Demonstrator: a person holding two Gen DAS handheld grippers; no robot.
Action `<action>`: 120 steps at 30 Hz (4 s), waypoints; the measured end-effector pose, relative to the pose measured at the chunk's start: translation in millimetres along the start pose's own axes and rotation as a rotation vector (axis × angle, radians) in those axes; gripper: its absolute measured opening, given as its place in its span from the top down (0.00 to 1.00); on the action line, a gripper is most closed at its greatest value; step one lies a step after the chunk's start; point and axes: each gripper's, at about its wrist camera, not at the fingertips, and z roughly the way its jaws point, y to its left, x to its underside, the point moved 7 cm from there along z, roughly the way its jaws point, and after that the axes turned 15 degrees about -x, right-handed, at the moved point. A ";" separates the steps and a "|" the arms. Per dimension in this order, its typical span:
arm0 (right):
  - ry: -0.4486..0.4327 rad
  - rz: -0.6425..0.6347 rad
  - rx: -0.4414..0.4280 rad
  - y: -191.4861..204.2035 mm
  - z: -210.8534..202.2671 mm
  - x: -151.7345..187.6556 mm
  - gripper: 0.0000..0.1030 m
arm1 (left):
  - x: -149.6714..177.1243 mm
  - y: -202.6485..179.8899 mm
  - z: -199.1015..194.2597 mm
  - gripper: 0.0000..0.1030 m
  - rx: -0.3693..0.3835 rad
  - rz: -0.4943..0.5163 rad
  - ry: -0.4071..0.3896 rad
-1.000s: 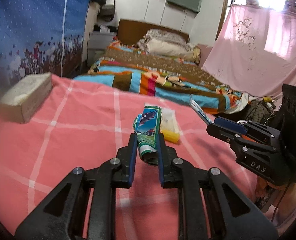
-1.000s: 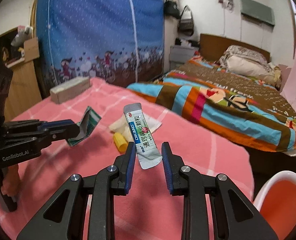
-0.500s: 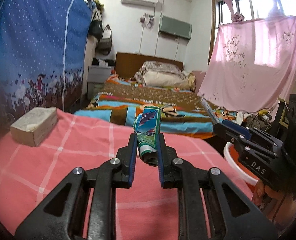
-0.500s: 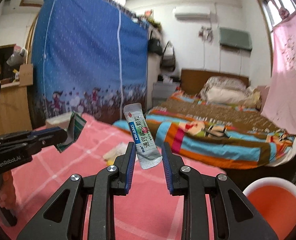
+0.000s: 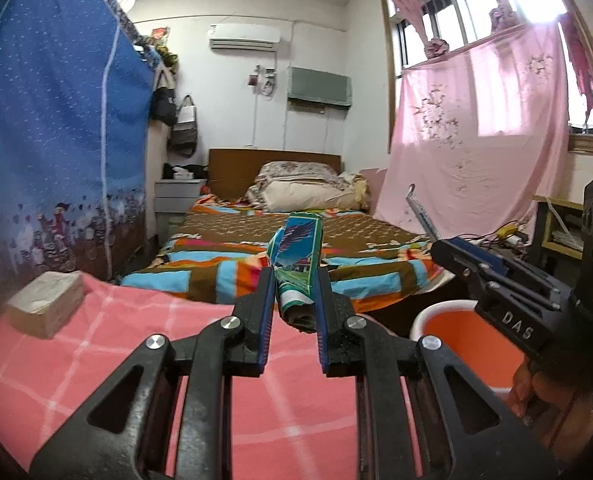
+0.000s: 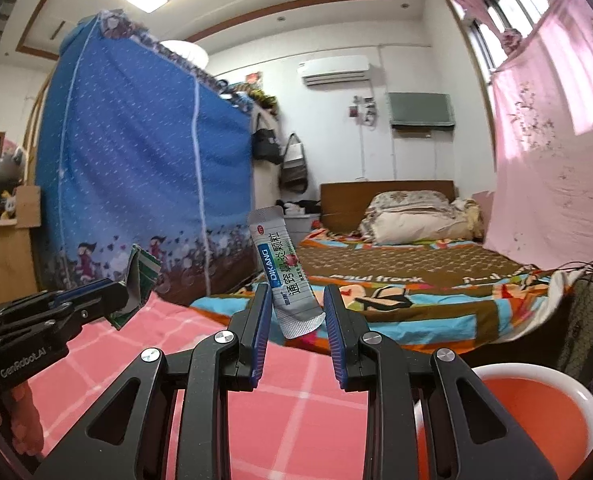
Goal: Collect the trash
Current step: 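Carry the carton and tube over the orange bucket and open both tools, then move both tools back to the white packet and yellow cylinder on the bedspread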
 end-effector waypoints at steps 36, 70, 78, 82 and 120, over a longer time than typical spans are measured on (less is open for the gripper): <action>0.117 0.232 0.299 -134.2 -110.4 52.4 0.75 | 48.7 -188.8 16.1 0.78 0.311 0.145 0.266; 0.208 0.337 0.342 -160.8 -114.8 70.7 0.56 | 63.5 -187.3 33.0 0.53 0.265 0.068 0.429; 0.162 0.301 0.328 -147.3 -103.5 48.8 0.42 | 41.7 -140.1 32.2 0.41 0.144 -0.007 0.355; 0.123 0.283 0.310 -134.9 -94.6 36.6 0.30 | 30.1 -107.5 31.3 0.30 0.076 -0.051 0.312; -0.036 -0.005 0.029 25.8 34.7 3.7 0.00 | 7.4 108.0 0.8 0.00 -0.420 -0.017 -0.036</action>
